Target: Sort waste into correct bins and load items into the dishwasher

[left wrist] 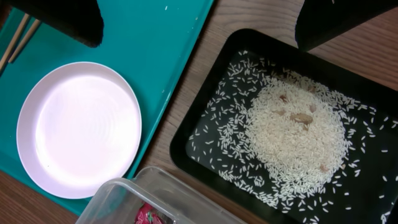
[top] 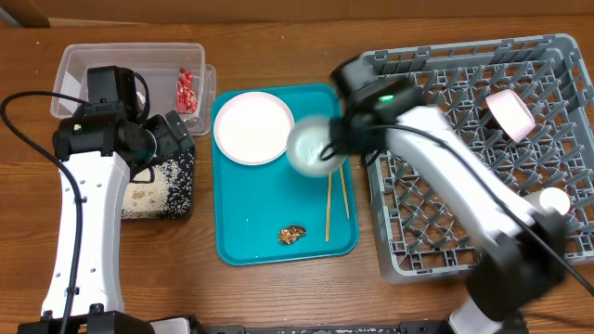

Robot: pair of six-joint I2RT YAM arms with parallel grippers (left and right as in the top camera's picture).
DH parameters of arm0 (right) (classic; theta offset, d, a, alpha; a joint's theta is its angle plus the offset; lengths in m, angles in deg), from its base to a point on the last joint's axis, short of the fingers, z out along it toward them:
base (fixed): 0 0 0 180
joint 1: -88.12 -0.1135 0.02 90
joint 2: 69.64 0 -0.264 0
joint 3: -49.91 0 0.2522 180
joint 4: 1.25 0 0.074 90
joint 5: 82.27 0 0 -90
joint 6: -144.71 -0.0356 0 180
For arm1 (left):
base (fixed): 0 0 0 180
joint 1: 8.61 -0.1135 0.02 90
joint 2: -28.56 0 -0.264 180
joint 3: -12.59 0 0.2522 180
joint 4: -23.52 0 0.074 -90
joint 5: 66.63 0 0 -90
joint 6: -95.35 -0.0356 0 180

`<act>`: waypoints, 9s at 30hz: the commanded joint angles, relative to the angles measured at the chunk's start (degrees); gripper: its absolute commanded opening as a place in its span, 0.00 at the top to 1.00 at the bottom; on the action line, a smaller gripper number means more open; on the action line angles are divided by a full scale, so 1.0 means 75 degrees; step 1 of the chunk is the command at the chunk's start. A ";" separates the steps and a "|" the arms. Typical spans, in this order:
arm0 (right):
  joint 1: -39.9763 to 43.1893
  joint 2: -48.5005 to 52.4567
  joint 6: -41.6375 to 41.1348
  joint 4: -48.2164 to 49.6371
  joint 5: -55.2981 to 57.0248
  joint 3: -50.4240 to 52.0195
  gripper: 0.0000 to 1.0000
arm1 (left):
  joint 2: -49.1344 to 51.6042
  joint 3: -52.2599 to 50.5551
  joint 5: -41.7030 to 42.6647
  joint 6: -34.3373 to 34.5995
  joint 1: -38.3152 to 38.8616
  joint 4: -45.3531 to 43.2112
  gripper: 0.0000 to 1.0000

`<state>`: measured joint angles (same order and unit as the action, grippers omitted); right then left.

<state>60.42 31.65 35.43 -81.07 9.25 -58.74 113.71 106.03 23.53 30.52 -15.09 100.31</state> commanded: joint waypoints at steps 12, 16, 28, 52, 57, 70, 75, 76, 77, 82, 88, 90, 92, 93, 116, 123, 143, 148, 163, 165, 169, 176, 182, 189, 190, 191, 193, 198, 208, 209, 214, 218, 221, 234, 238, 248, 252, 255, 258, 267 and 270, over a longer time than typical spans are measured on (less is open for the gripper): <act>0.1772 -0.1676 0.0396 0.0746 0.6679 -0.0425 0.96 | -0.0137 0.0154 -0.0102 0.0079 -0.0017 -0.0006 0.00; 0.2165 -0.1542 -0.0303 0.0265 0.7880 -0.0393 0.96 | -0.0137 0.0154 -0.0102 0.0079 -0.0017 -0.0006 0.00; 0.2804 -0.0886 -0.0149 0.2113 0.9192 -0.0391 0.96 | -0.0137 0.0154 -0.0102 0.0079 -0.0017 -0.0006 0.00; 0.2903 0.1935 -0.0050 0.2282 0.8985 -0.0058 0.96 | -0.0137 0.0154 -0.0102 0.0079 -0.0017 -0.0006 0.00; 0.2903 0.1935 -0.0469 0.1964 0.8684 0.0289 0.96 | -0.0137 0.0154 -0.0102 0.0079 -0.0017 -0.0006 0.00; 0.2707 0.1935 -0.0871 0.1413 0.8035 0.0504 0.96 | -0.0137 0.0154 -0.0102 0.0079 -0.0017 -0.0006 0.00; 0.2471 0.1935 -0.0915 0.1192 0.8038 0.0504 0.96 | -0.0137 0.0154 -0.0102 0.0079 -0.0017 -0.0006 0.00; 0.2436 0.1935 -0.1026 0.1119 0.8046 0.0504 0.96 | -0.0137 0.0154 -0.0102 0.0079 -0.0017 -0.0006 0.00; 0.2404 0.1935 -0.1081 0.1061 0.8040 0.0504 0.96 | -0.0137 0.0154 -0.0102 0.0079 -0.0017 -0.0006 0.00; 0.2337 0.1935 -0.1454 0.0644 0.8046 0.0504 0.96 | -0.0137 0.0154 -0.0102 0.0079 -0.0017 -0.0006 0.00; 0.2308 0.1935 -0.2052 0.0029 0.8043 0.0504 0.96 | -0.0137 0.0154 -0.0102 0.0079 -0.0017 -0.0006 0.00; 0.2267 0.1935 -0.2159 -0.0128 0.8040 0.0504 0.96 | -0.0137 0.0154 -0.0102 0.0079 -0.0017 -0.0006 0.00; 0.2194 0.1935 -0.2226 -0.0251 0.8038 0.0504 0.96 | -0.0137 0.0154 -0.0102 0.0079 -0.0017 -0.0006 0.00; 0.2154 0.1935 -0.2241 -0.0300 0.8035 0.0501 0.96 | -0.0137 0.0154 -0.0102 0.0079 -0.0017 -0.0006 0.00; 0.1195 0.1926 -0.2302 -0.1346 0.5849 0.0501 0.00 | -0.0137 0.0154 -0.0102 0.0079 -0.0017 -0.0006 0.00; 0.1195 0.1271 -0.3121 -0.2066 0.5601 0.0073 0.00 | -0.0137 0.0154 -0.0102 0.0079 -0.0017 -0.0006 0.00; 0.1749 -0.0667 0.1326 -0.2259 -0.0551 -0.0187 0.49 | -0.0137 0.0154 -0.0102 0.0079 -0.0017 -0.0006 0.00; 0.1716 -0.0662 0.1096 -0.2562 -0.0737 0.0280 0.79 | -0.0137 0.0154 -0.0102 0.0079 -0.0017 -0.0006 0.00; 0.1358 -0.0656 0.0571 -0.1810 -0.1661 0.2690 0.82 | -0.0137 0.0154 -0.0102 0.0079 -0.0017 -0.0006 0.00; 0.1227 -0.0647 0.0571 -0.1679 -0.1763 0.2789 0.82 | -0.0137 0.0154 -0.0102 0.0079 -0.0017 -0.0006 0.00; 0.0965 -0.0647 0.0571 -0.1416 -0.1789 0.2906 0.82 | -0.0137 0.0154 -0.0102 0.0079 -0.0017 -0.0006 0.00; 0.0903 -0.0647 0.0568 -0.1341 -0.1789 0.2906 0.82 | -0.0137 0.0154 -0.0102 0.0079 -0.0017 -0.0006 0.00; 0.0901 -0.0647 0.0571 -0.1274 -0.2049 0.2906 0.82 | -0.0137 0.0154 -0.0102 0.0079 -0.0017 -0.0006 0.00; 0.0901 -0.0647 0.0568 -0.0880 -0.2489 0.2906 0.82 | -0.0137 0.0154 -0.0102 0.0079 -0.0017 -0.0006 0.00; 0.0901 -0.0647 0.0568 -0.0845 -0.2515 0.2906 0.82 | -0.0137 0.0154 -0.0102 0.0079 -0.0017 -0.0006 0.00; 0.0901 -0.0647 0.0568 -0.0816 -0.2544 0.2906 0.82 | -0.0137 0.0154 -0.0102 0.0079 -0.0017 -0.0006 0.00; 0.0901 -0.0647 0.0571 -0.0781 -0.2559 0.2906 0.82 | -0.0137 0.0154 -0.0102 0.0079 -0.0017 -0.0006 0.00; 0.0903 -0.0647 0.0568 -0.0761 -0.2559 0.2906 0.82 | -0.0137 0.0154 -0.0102 0.0079 -0.0017 -0.0006 0.00; 0.0903 -0.0647 0.0571 -0.0673 -0.2565 0.2906 0.82 | -0.0137 0.0154 -0.0102 0.0079 -0.0017 -0.0006 0.00; 0.0901 -0.0647 0.0571 -0.0673 -0.2565 0.2906 0.82 | -0.0137 0.0154 -0.0102 0.0079 -0.0017 -0.0006 0.00; 0.0901 -0.0647 0.0571 -0.0676 -0.2565 0.2906 0.82 | -0.0137 0.0154 -0.0102 0.0079 -0.0017 -0.0006 0.00; 0.0901 -0.0647 0.0571 -0.0679 -0.2562 0.2906 0.82 | -0.0137 0.0154 -0.0102 0.0079 -0.0017 -0.0006 0.00; 0.0903 -0.0647 0.0571 -0.0679 -0.2565 0.2906 0.82 | -0.0137 0.0154 -0.0102 0.0079 -0.0017 -0.0006 0.00; 0.0903 -0.0650 0.0565 -0.0898 -0.2352 0.2856 0.64 | -0.0137 0.0154 -0.0102 0.0079 -0.0017 -0.0006 0.00; 0.0903 -0.0659 0.0393 -0.1591 -0.1440 0.2014 0.44 | -0.0137 0.0154 -0.0102 0.0079 -0.0017 -0.0006 0.00; 0.0901 -0.0618 0.0568 0.0385 -0.1128 -0.0192 0.23 | -0.0137 0.0154 -0.0102 0.0079 -0.0017 -0.0009 0.00; 0.0784 -0.0268 0.0565 0.1612 -0.1562 -0.0181 0.24 | -0.0137 0.0154 -0.0102 0.0079 -0.0017 -0.0006 0.00; 0.0490 0.0204 0.0568 0.2157 -0.1556 -0.0181 0.23 | -0.0137 0.0154 -0.0102 0.0079 -0.0017 -0.0006 0.00; 0.0122 0.0973 0.0568 0.2567 -0.1545 -0.0181 0.21 | -0.0137 0.0154 -0.0102 0.0079 -0.0017 -0.0006 0.00; -0.0519 0.2841 0.0539 0.3383 -0.1463 -0.0181 0.20 | -0.0137 0.0154 -0.0102 0.0079 -0.0017 -0.0006 0.00; -0.0705 0.3241 0.0510 0.3503 -0.1323 -0.0181 0.23 | -0.0137 0.0154 -0.0102 0.0079 -0.0017 -0.0006 0.00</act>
<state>56.44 53.88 39.34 -55.80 -1.88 -59.42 113.71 106.03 23.51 30.52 -15.09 100.29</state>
